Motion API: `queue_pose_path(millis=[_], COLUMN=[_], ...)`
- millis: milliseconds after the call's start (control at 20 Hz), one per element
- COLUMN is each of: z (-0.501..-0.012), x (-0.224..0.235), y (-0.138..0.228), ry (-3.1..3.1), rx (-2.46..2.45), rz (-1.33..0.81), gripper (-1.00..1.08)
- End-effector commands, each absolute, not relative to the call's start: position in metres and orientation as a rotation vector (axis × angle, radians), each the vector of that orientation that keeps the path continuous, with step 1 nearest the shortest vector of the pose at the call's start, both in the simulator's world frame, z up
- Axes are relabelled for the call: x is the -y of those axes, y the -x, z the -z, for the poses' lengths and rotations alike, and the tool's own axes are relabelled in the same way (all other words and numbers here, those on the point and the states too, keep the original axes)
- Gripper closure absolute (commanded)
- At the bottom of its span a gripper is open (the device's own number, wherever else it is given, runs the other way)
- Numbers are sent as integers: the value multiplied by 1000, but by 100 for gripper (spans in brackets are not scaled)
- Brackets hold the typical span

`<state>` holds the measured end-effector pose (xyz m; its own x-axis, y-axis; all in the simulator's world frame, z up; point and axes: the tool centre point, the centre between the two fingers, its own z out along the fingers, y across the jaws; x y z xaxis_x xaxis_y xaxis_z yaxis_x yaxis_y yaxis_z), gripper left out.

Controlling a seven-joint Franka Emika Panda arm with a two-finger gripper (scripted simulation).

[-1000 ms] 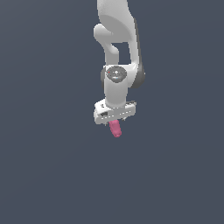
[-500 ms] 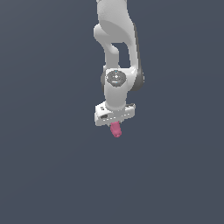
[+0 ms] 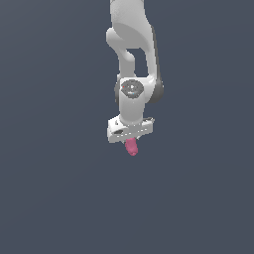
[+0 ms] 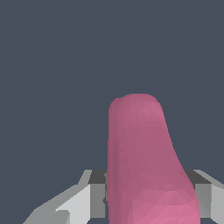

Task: Pick up the object and move it to a goal position.

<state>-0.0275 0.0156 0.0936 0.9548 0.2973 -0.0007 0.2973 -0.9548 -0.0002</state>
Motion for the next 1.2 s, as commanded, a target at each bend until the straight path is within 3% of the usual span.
queue_pose_path(millis=[0,400,1150], z=[-97,-129,-232], x=[-19,-55,-169], y=[26,15,-24], ry=[3106,3106,3106], rx=[473,473,473], rz=[0,1,1], gripper=[108,108,108])
